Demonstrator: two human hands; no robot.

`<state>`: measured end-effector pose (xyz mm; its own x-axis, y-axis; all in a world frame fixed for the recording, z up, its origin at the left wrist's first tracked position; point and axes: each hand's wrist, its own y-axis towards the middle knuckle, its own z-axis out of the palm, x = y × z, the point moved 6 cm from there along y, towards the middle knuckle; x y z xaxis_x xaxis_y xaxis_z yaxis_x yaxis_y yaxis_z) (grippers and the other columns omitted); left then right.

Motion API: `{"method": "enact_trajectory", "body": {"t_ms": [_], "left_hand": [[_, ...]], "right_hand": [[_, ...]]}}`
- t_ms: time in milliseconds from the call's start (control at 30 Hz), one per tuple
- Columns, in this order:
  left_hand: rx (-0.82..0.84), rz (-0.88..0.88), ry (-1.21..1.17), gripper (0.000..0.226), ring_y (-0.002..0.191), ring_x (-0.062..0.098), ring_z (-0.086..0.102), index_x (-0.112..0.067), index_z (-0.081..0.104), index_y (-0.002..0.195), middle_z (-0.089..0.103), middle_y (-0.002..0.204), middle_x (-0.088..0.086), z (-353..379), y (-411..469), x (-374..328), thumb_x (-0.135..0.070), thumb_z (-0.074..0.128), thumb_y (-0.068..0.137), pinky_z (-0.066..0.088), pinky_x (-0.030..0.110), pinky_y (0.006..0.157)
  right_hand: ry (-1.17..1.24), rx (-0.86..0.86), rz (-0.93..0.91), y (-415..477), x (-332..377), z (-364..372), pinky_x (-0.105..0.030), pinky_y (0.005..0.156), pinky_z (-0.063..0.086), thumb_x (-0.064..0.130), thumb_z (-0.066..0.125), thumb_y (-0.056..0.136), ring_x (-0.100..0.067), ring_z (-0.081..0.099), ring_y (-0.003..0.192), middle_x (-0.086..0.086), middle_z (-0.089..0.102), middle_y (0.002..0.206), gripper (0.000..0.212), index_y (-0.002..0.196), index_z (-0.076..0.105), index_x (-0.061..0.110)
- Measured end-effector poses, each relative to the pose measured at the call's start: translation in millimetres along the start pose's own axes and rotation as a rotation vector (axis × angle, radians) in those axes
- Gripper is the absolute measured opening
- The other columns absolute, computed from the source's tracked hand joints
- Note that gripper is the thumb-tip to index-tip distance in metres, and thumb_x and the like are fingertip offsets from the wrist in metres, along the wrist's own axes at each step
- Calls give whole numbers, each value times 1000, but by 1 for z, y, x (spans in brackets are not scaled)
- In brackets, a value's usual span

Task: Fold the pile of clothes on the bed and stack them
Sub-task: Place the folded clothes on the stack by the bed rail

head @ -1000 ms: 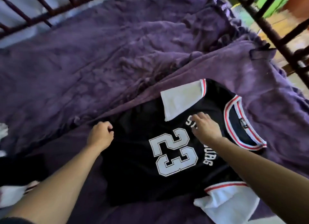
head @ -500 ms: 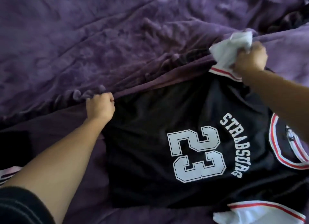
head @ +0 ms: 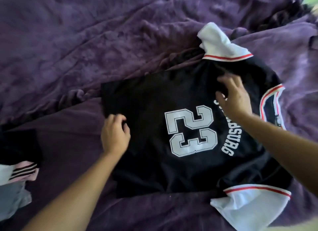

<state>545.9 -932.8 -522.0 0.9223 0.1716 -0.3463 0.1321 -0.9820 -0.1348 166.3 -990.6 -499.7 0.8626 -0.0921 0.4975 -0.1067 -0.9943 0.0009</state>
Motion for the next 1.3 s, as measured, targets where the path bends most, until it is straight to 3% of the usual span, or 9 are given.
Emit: {"method": "enact_trajectory", "body": {"t_ms": [200, 367, 467, 567, 700, 833, 933, 1133, 1300], "left_hand": [[438, 238, 188, 25, 68, 28, 59, -16, 60, 66, 58, 67, 1, 40, -187, -25, -10, 82, 59, 49, 37, 60], [651, 316, 457, 37, 114, 21, 46, -25, 51, 123, 49, 123, -2, 82, -261, -7, -31, 58, 88, 37, 36, 93], [575, 305, 521, 64, 126, 23, 37, -26, 32, 143, 37, 140, 2, 95, -255, -6, -36, 60, 86, 33, 36, 99], [389, 308, 505, 76, 112, 28, 47, -20, 41, 141, 48, 126, 8, 102, -233, -9, -33, 74, 74, 39, 40, 89], [292, 276, 501, 35, 100, 31, 47, -19, 65, 109, 52, 104, 9, 110, -213, -8, -26, 73, 76, 38, 45, 82], [255, 296, 489, 9, 96, 31, 48, -15, 69, 85, 55, 97, 8, 97, -215, -15, -18, 70, 77, 37, 45, 79], [307, 366, 429, 15, 89, 28, 57, -13, 65, 86, 62, 89, 5, 81, -241, -17, -17, 73, 74, 42, 44, 77], [328, 371, 334, 38, 41, 26, 55, -6, 59, 72, 54, 45, 4, 39, -286, 7, 4, 86, 47, 48, 33, 51], [362, 190, 196, 28, 58, 27, 56, -12, 54, 65, 57, 59, 2, 11, -270, 28, 7, 74, 63, 47, 35, 57]], "right_hand": [[-66, 361, -55, -218, -26, -6, -29, 54, 47, 30, 71, 78, -24, 65, 67, 4, 62, 73, 13, 75, 63, 19], [-416, 774, -257, -345, -61, 8, -38, 73, 57, 51, 82, 46, -24, 69, 96, 0, 70, 106, 65, 103, 73, 22], [-374, 670, -80, -351, -86, 1, -44, 80, 52, 28, 88, 55, -30, 64, 108, -5, 69, 115, 58, 110, 71, 16], [-199, 457, 56, -347, -96, -9, -44, 81, 51, 13, 80, 74, -28, 68, 98, -5, 73, 102, 27, 100, 73, 14], [102, 333, 393, -354, -116, -26, -31, 69, 47, 28, 50, 95, -19, 61, 79, 7, 68, 83, 22, 104, 69, 23], [11, 311, 379, -363, -120, -57, -40, 74, 50, 25, 49, 94, -26, 59, 85, -1, 67, 91, 24, 107, 70, 22], [-56, 285, 396, -364, -121, -78, -37, 69, 44, 24, 50, 94, -26, 53, 82, -3, 63, 94, 24, 110, 67, 26], [-264, 355, 279, -346, -102, -114, -36, 58, 38, 34, 55, 93, -38, 61, 73, -6, 59, 73, 19, 82, 44, 25], [-381, 379, 208, -296, -95, -126, -36, 60, 37, 21, 57, 90, -40, 62, 79, -16, 68, 86, 8, 92, 57, 14]]}}
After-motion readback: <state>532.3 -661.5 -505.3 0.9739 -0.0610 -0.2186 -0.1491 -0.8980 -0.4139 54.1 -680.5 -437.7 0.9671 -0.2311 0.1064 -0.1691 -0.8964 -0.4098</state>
